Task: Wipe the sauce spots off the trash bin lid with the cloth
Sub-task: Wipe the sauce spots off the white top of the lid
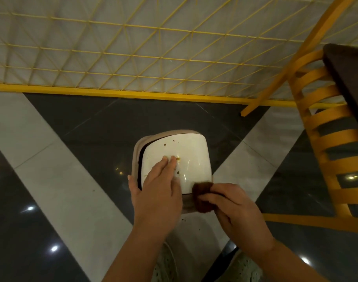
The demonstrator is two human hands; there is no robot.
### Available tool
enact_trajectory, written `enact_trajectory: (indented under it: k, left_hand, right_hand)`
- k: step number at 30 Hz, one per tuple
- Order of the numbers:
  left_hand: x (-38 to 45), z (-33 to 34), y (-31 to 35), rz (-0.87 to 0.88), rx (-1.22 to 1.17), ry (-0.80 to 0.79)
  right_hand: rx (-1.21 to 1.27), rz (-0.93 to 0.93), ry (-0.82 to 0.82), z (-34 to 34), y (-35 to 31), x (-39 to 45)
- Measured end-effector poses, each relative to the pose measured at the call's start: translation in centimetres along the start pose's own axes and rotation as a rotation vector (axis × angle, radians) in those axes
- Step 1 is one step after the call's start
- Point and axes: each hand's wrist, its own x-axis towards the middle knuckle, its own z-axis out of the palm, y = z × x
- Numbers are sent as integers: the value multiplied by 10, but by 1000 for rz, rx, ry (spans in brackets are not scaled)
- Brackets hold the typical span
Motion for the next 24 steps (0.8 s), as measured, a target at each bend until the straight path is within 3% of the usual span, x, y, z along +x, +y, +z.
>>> enact_trajectory:
  k: [6,12,20,24]
  left_hand:
    - [-1,-1,2,-3,22,-16]
    - [-7,5,13,58,25,36]
    - [-7,12,11,106,125,53]
    - [-3,5,8,176,221,41]
  right_hand:
    - [-65,112,45,-3,2,83]
    - [-82,183,-35,-4,25,144]
    - [-57,185,-336,-23,34,183]
    - [-6,275,-385,-33,38,181]
